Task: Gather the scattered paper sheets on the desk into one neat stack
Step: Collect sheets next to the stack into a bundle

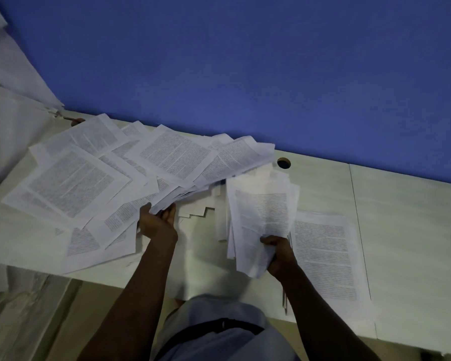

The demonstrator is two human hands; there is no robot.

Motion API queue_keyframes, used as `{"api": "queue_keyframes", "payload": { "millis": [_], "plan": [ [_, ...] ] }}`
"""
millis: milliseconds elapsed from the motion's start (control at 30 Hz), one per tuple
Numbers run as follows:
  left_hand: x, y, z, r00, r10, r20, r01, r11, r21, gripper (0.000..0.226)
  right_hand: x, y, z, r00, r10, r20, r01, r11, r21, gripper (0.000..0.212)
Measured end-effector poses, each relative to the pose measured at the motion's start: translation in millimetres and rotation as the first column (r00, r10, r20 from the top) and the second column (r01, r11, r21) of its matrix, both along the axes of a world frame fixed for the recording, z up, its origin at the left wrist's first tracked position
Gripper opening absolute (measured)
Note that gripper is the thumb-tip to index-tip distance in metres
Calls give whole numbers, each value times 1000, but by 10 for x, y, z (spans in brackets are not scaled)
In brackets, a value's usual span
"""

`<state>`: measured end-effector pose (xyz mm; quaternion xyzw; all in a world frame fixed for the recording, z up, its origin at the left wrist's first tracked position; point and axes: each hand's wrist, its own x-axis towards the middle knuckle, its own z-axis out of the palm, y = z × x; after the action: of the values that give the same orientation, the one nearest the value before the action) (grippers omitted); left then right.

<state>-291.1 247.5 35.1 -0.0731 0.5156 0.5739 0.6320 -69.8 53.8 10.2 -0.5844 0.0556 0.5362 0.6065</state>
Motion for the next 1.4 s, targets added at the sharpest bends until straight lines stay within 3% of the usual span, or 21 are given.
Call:
{"api": "queue_keyframes", "payload": {
  "millis": [100, 167, 233, 300, 400, 467, 533, 633, 700, 833, 967, 1000, 1033, 1133, 1167, 1267, 1400],
  "plan": [
    [209, -40, 41, 976, -80, -200, 72, 996, -51, 79, 49, -69, 16, 994, -94, -48, 97, 993, 60, 63],
    [427, -124, 34, 896, -274, -349, 222, 958, -180, 112, 79, -138, 38, 990, -119, -82, 122, 992, 36, 64],
    [672, -242, -28, 790, -440, -428, 354, 896, -268, 120, 115, -213, 58, 989, -119, -91, 121, 993, 14, 67],
    [918, -348, -63, 684, -594, -423, 505, 804, -314, 123, 155, -311, 67, 988, -117, -103, 118, 993, 6, 56],
    [1248, -390, -281, 492, -837, -240, 787, 545, -288, 138, 252, -501, 60, 987, -98, -124, 99, 995, 1, 58],
    [1377, -366, -504, 432, -897, -89, 873, 441, -210, 112, 309, -651, 80, 989, -69, -133, 73, 997, 31, 67],
    [1424, -437, -341, 454, -891, -6, 883, 451, -130, 82, 357, -811, 94, 988, -25, -150, 34, 997, 62, 63],
    [1481, -491, -22, 566, -806, -173, 810, 583, -68, 53, 411, -1017, 169, 986, 15, -164, -2, 997, 78, 46],
    [1510, -482, 45, 524, -803, -285, 832, 553, -28, 45, 412, -1122, 238, 988, 1, -154, 14, 995, 100, 46],
    [1461, -367, 194, 245, -900, -361, 967, 255, 22, 52, 455, -1233, 261, 993, -57, -102, 66, 993, 93, 45],
    [1291, -192, 363, -260, -867, -425, 964, -207, -166, 58, 560, -1221, 165, 993, -103, 49, 98, 991, 90, 60],
    [1254, -177, 370, -299, -862, -410, 953, -244, -181, 58, 567, -1203, 164, 995, -67, 72, 60, 993, 104, 58],
    [1222, -179, 365, -259, -877, -404, 964, -211, -160, 58, 569, -1182, 159, 996, -17, 88, 7, 993, 115, 55],
    [1118, -318, 250, 92, -900, -426, 977, 164, -137, 47, 537, -1065, 220, 992, 90, 83, -94, 994, 48, 52],
    [1065, -344, 197, 146, -872, -468, 952, 253, -174, 46, 527, -1022, 225, 987, 125, 96, -129, 991, 33, 51],
    [893, -347, 9, 170, -845, -506, 933, 304, -194, 54, 506, -910, 218, 957, 234, 171, -232, 972, -31, 51],
    [690, -232, -44, 203, -707, -678, 874, 443, -199, 55, 508, -762, 190, 843, 315, 436, -226, 943, -245, 66]
  ]
}}
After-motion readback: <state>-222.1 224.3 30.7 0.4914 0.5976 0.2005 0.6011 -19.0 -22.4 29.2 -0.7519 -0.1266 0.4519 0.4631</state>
